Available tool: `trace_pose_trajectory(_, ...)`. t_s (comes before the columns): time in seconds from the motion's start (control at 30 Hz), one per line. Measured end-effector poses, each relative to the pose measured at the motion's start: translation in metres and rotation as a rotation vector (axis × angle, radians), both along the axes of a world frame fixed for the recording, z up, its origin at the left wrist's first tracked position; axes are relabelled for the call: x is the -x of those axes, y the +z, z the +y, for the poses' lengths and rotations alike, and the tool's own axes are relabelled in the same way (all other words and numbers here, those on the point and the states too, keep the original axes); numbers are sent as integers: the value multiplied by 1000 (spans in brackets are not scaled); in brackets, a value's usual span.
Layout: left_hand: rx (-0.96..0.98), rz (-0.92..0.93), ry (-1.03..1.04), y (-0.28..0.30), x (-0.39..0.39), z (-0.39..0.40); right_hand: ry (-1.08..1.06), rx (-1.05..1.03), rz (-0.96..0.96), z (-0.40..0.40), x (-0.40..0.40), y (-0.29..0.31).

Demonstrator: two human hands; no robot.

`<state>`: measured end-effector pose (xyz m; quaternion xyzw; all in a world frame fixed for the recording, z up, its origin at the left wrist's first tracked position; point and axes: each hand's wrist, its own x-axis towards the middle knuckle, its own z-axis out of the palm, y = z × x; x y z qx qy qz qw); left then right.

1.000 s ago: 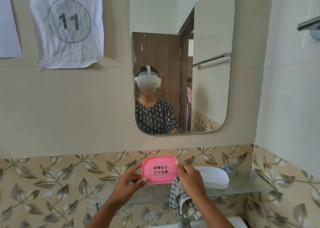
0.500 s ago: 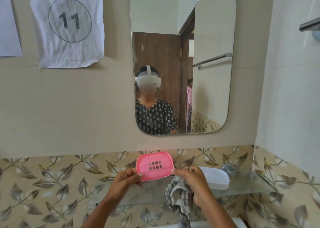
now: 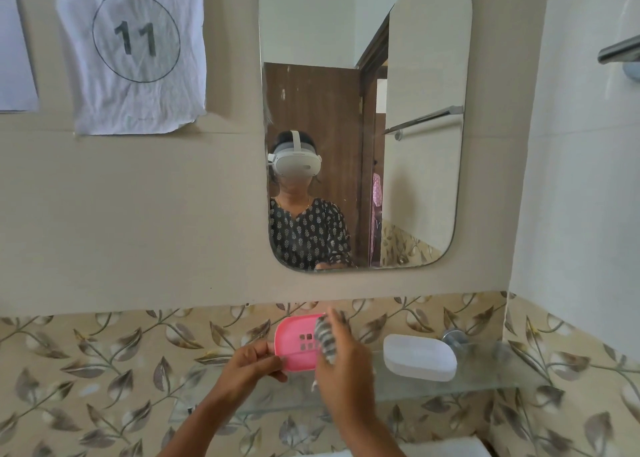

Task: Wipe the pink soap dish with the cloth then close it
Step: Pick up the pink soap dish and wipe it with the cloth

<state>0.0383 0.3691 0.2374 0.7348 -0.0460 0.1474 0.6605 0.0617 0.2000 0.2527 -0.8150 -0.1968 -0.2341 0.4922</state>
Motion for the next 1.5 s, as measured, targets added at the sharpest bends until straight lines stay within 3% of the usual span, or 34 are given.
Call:
trace_pose_trajectory(0.2, 60, 48, -68, 1, 0, 12, 188, 233, -26, 28, 14, -11)
trace_pose_trajectory(0.5, 66, 27, -147, 0, 3, 12, 354, 262, -143, 39, 21, -15)
trace_pose_trajectory(1.13, 82, 15, -126, 3, 4, 15, 125, 86, 17, 13, -5, -3)
trace_pose_trajectory(1.5, 60, 33, -194, -4, -2, 23, 318, 208, -57, 25, 9, 0)
